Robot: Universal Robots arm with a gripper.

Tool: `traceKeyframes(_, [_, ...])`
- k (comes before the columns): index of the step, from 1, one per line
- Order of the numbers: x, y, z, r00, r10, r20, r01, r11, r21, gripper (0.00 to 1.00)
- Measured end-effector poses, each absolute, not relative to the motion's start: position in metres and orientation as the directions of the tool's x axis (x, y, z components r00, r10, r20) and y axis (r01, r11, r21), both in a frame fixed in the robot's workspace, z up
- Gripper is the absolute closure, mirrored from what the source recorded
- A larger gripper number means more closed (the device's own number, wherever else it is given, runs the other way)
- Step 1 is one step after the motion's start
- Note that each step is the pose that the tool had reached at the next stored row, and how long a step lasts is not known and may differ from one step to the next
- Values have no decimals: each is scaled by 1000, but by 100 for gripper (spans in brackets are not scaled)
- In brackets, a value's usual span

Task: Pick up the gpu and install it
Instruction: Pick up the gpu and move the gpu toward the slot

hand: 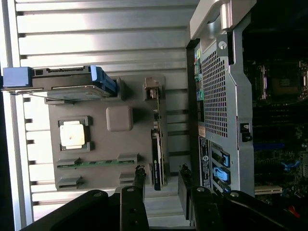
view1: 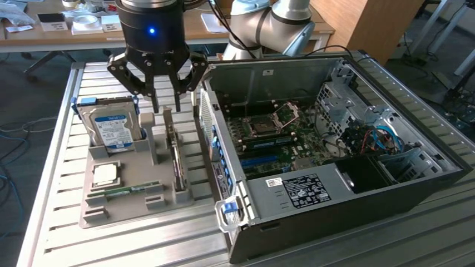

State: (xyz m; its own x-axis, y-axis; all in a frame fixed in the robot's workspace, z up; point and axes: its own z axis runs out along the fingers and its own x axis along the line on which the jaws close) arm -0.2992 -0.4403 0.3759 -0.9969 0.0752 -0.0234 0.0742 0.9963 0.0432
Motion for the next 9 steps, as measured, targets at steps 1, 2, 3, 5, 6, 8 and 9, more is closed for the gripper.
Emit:
traceKeyframes(1, [-299,-440,376,-997,75,-23,74,996,43,58])
traceKeyframes(2, [-299,-440,376,-997,75,-23,74,996,43,58])
traceKeyframes(3, [-299,-440,376,-997,75,-23,74,996,43,58])
traceKeyframes(5, [-299,-440,376,-997,75,-23,74,996,43,58])
traceKeyframes(6, [-299,-440,375,-997,75,-24,74,996,44,58])
traceKeyframes(8, [-299,-440,373,-997,75,-24,74,996,43,58])
traceKeyframes(9, [-299,-440,372,-997,75,-24,74,996,43,58])
